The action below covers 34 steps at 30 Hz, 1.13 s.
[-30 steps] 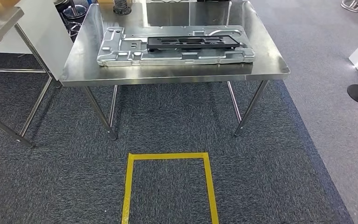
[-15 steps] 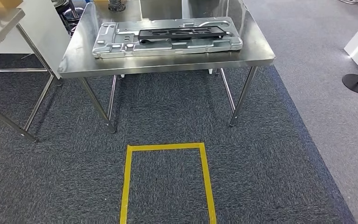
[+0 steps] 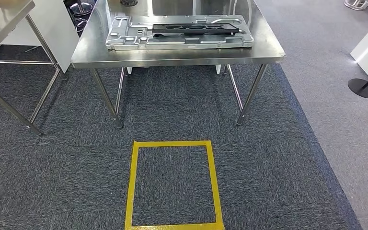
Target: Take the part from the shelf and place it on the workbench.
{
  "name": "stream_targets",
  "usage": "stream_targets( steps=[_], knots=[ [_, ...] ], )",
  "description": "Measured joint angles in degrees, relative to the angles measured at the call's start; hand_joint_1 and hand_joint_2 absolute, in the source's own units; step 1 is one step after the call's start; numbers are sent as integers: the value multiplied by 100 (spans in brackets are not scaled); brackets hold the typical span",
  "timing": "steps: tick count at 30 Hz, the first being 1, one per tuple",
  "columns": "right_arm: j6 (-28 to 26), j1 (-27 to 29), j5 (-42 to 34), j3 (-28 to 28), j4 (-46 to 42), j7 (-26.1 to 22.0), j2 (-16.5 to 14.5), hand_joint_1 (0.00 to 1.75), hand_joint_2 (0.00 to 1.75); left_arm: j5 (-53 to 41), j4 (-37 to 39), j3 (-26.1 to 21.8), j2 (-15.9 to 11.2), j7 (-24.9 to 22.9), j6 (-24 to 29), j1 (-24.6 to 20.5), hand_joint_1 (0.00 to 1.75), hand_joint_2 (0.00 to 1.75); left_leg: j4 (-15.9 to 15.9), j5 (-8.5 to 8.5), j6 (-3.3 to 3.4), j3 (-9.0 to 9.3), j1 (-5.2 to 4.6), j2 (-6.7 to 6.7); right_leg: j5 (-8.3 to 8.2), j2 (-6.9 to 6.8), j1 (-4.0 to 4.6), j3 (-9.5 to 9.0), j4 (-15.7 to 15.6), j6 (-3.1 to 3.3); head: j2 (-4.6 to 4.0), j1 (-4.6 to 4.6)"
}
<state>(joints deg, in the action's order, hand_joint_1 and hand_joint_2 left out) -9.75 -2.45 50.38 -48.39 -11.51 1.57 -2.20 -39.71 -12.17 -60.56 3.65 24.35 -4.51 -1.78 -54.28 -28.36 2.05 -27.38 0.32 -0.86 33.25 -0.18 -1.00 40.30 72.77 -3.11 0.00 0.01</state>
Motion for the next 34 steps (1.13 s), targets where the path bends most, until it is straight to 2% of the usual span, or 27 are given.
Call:
stream_targets(
  steps=[1,2,4,5,6,8,10,16,20,24,29,33,34],
  knots=[
    [25,10,-18,-19,1,-12,5,0,131,0,0,-7,1,-7,-22,0,0,0,-23,18,-3,-45,2,0,9,1,-27,-37,63,-39,0,0],
    [53,16,-31,-37,1,-26,11,0,87,1,0,-18,2,-14,-45,1,0,44,-58,27,-10,-86,11,1,-85,0,-59,-200,-125,-79,0,0],
    [112,15,-51,-68,1,-56,22,0,0,5,0,-49,4,-34,-73,-4,0,131,-176,14,-46,-169,24,7,-348,-1,-130,-743,-972,-155,0,2],
    [135,10,-58,-80,1,-72,24,0,0,9,0,-67,3,-45,-74,-8,0,175,-248,-9,-76,-211,19,13,-448,11,-146,-948,-1331,-129,0,2],
    [155,5,-67,-91,1,-84,24,0,0,14,0,-82,2,-53,-72,-15,0,175,-304,-26,-106,-246,5,18,-478,19,-152,-1061,-1547,-100,0,-9],
    [176,3,-85,-115,1,-95,23,0,87,18,0,-101,0,-62,-62,-23,0,175,-350,-36,-154,-283,-12,25,-492,35,-122,-1069,-1602,1,0,-28],
    [197,6,-104,-145,1,-111,23,0,175,17,0,-106,0,-68,-42,-25,0,175,-337,-10,-182,-289,-2,27,-493,32,-99,-1054,-1592,18,0,-34],
    [297,24,-277,-169,-3,-168,31,0,175,26,0,-34,1,-210,64,-15,0,175,-323,24,-228,-296,31,28,-514,33,-66,-1039,-1584,49,0,-34],
    [360,86,-630,96,-24,-170,54,0,175,299,-14,337,-6,-384,98,54,0,0,-322,28,-234,-296,32,29,-515,33,-65,-1039,-1582,51,0,-33],
    [414,165,-1038,447,-78,-171,66,0,0,637,-69,789,-21,-573,144,125,0,0,-323,29,-234,-300,32,30,-517,33,-68,-1039,-1582,50,-1,-32],
    [476,267,-1547,959,-177,-170,86,0,0,1063,-166,1417,-56,-813,178,229,0,0,-325,28,-234,-301,31,30,-518,33,-72,-1038,-1584,49,0,-32],
    [541,350,-1950,1382,-263,-170,99,0,175,1401,-249,1933,-87,-998,209,313,0,0,-326,28,-234,-302,30,30,-518,33,-72,-1037,-1584,49,0,-33],
    [552,360,-2001,1437,-275,-170,102,0,175,1441,-259,1995,-91,-1022,215,324,0,0,-326,28,-234,-302,30,30,-518,33,-71,-1037,-1584,49,0,-33]
  ],
)
